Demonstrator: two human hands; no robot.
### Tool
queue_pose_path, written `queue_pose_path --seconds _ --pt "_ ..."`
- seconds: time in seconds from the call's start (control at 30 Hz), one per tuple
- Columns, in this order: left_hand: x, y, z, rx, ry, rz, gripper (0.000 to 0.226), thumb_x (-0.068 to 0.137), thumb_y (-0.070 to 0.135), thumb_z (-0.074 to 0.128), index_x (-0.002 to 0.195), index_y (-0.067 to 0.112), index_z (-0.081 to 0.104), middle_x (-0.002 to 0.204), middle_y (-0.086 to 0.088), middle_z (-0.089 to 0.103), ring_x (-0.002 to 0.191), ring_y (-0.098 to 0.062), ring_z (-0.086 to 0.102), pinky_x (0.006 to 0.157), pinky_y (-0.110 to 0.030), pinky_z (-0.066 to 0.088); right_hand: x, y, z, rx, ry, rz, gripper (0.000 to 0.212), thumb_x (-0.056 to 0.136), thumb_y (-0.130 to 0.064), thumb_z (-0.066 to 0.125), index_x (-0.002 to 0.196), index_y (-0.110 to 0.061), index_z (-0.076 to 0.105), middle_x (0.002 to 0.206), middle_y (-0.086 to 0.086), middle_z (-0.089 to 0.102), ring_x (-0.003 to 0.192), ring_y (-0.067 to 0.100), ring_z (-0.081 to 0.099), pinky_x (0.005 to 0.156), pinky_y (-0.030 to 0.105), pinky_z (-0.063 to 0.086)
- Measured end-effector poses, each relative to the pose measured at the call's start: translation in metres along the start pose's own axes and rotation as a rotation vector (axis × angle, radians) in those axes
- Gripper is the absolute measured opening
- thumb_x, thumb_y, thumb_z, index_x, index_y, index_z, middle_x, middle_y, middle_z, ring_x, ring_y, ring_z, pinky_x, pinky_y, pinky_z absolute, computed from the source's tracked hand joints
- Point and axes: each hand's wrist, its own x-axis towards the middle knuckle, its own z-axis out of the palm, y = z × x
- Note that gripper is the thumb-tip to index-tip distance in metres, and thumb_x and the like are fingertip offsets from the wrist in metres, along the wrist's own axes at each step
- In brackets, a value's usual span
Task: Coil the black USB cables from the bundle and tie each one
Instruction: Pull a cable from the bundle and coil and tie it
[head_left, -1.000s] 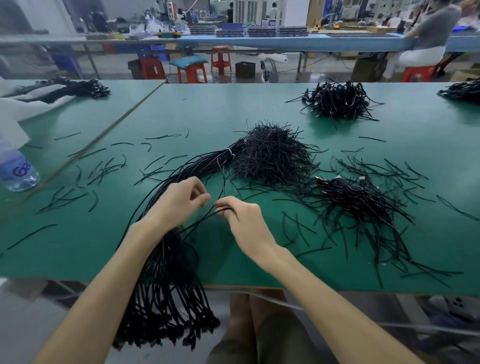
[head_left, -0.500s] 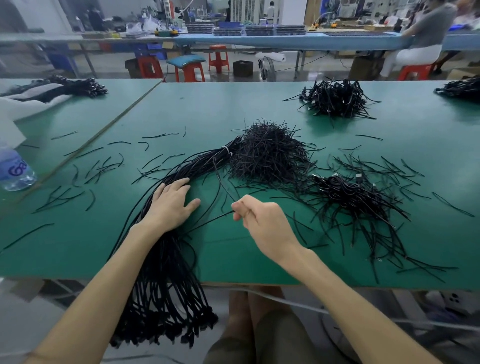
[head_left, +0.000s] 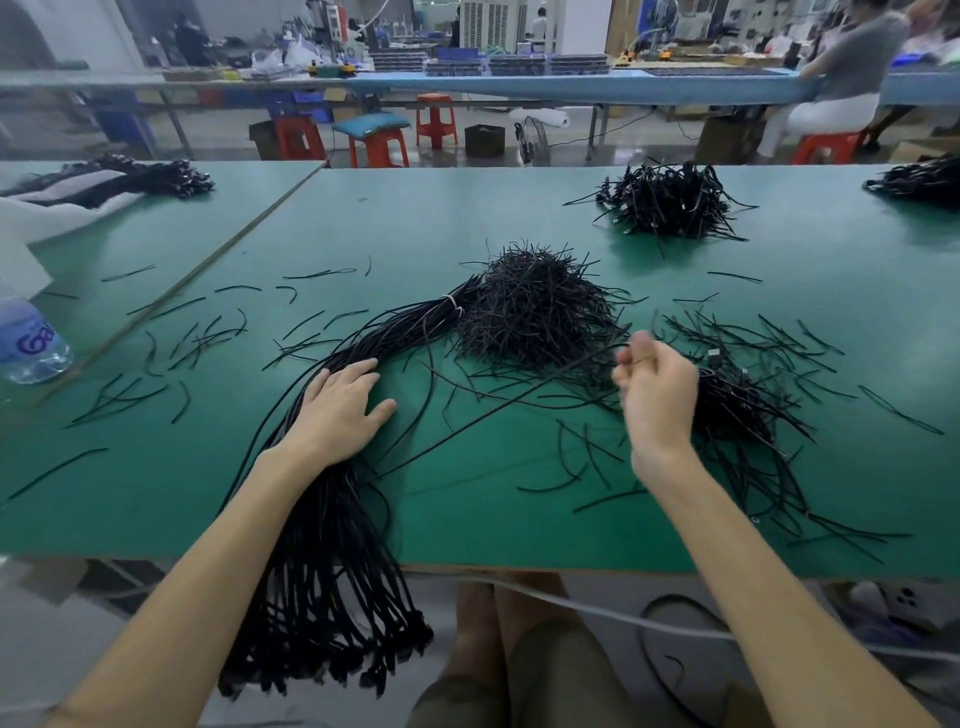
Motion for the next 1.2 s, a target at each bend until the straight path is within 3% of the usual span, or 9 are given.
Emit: queue_pose_path --seconds 0.07,0.23,0.4,0.5,0.63,0.7,0.97,1.07,1.2 --pt "-0.001 -0.001 0.0 -0.013 0.013 0.018 0.06 0.106 0.047 0.045 0.155 0.014 0.04 0.167 0.011 0.024 0.153 -0.011 0.023 0.128 -0.036 0.002 0.012 0.0 -0.008 0.137 0.102 0.163 0.04 0.109 -0.034 0.042 0.08 -0.013 0.059 0.06 -0.005 0.051 0.05 0.008 0.038 0.053 0.025 0.03" --pt "-0.002 0.005 0.0 -0.046 0.072 0.025 0.05 0.105 0.04 0.05 0.148 0.014 0.051 0.162 0.004 0.035 0.15 -0.018 0.031 0.127 -0.041 0.004 0.016 0.006 -0.019 0.038 0.082 0.148 0.041 0.11 -0.034 0.042 0.078 -0.014 0.059 0.059 -0.003 0.05 0.048 0.009 0.039 0.052 0.027 0.032" --pt "-0.015 0.027 -0.014 -0.212 0.189 0.173 0.021 0.103 0.035 0.057 0.113 0.027 0.074 0.122 0.008 0.066 0.118 -0.018 0.058 0.118 -0.044 0.028 0.012 0.01 -0.019 0.102 0.079 0.198 0.039 0.11 -0.031 0.042 0.081 -0.012 0.06 0.063 -0.002 0.051 0.046 0.005 0.039 0.048 0.02 0.032" --pt "-0.028 0.045 -0.037 -0.53 -0.129 0.246 0.028 0.102 0.044 0.055 0.093 0.03 0.077 0.089 0.012 0.076 0.085 -0.014 0.071 0.091 -0.039 0.055 0.011 0.01 -0.019 0.141 0.094 0.219 0.038 0.11 -0.031 0.042 0.082 -0.013 0.061 0.063 -0.002 0.052 0.046 0.005 0.039 0.047 0.019 0.032" --pt "-0.036 0.06 -0.059 -0.498 -0.622 0.37 0.026 0.105 0.037 0.054 0.103 0.023 0.075 0.087 0.005 0.076 0.078 -0.014 0.073 0.079 -0.025 0.057 0.01 0.008 -0.019 0.184 0.115 0.238 0.038 0.11 -0.032 0.043 0.082 -0.014 0.061 0.061 -0.005 0.052 0.043 0.004 0.038 0.044 0.018 0.032" --pt "-0.037 0.064 -0.064 -0.5 -0.702 0.413 0.021 0.106 0.02 0.055 0.101 0.016 0.075 0.079 0.001 0.071 0.07 -0.019 0.07 0.074 -0.027 0.056 0.009 0.008 -0.019 0.192 0.115 0.236 0.037 0.11 -0.031 0.043 0.082 -0.013 0.061 0.06 -0.005 0.053 0.043 0.004 0.039 0.044 0.018 0.032" --pt "-0.03 0.087 -0.072 -1.085 -0.078 0.305 0.022 0.106 0.015 0.053 0.105 0.01 0.075 0.07 -0.003 0.061 0.052 -0.016 0.053 0.051 -0.025 0.048 -0.001 0.013 -0.017 0.175 -0.004 0.205 0.042 0.11 -0.031 0.04 0.082 -0.01 0.062 0.054 -0.006 0.058 0.044 0.01 0.042 0.042 0.02 0.033" --pt "-0.026 0.092 -0.074 -1.228 -0.033 0.255 0.024 0.105 0.026 0.055 0.107 0.012 0.075 0.073 -0.007 0.061 0.05 -0.02 0.052 0.049 -0.027 0.048 -0.003 0.015 -0.017 0.099 -0.067 0.175 0.04 0.111 -0.029 0.039 0.09 -0.008 0.066 0.062 -0.001 0.066 0.043 0.011 0.045 0.042 0.019 0.036" --pt "-0.027 0.097 -0.065 -1.173 -0.08 0.257 0.026 0.104 0.033 0.058 0.101 0.015 0.077 0.072 -0.007 0.062 0.038 -0.018 0.045 0.039 -0.022 0.034 -0.004 0.013 -0.019 -0.104 -0.08 0.054 0.026 0.11 -0.022 0.041 0.122 -0.021 0.064 0.107 0.002 0.07 0.055 0.01 0.057 0.057 0.026 0.049"
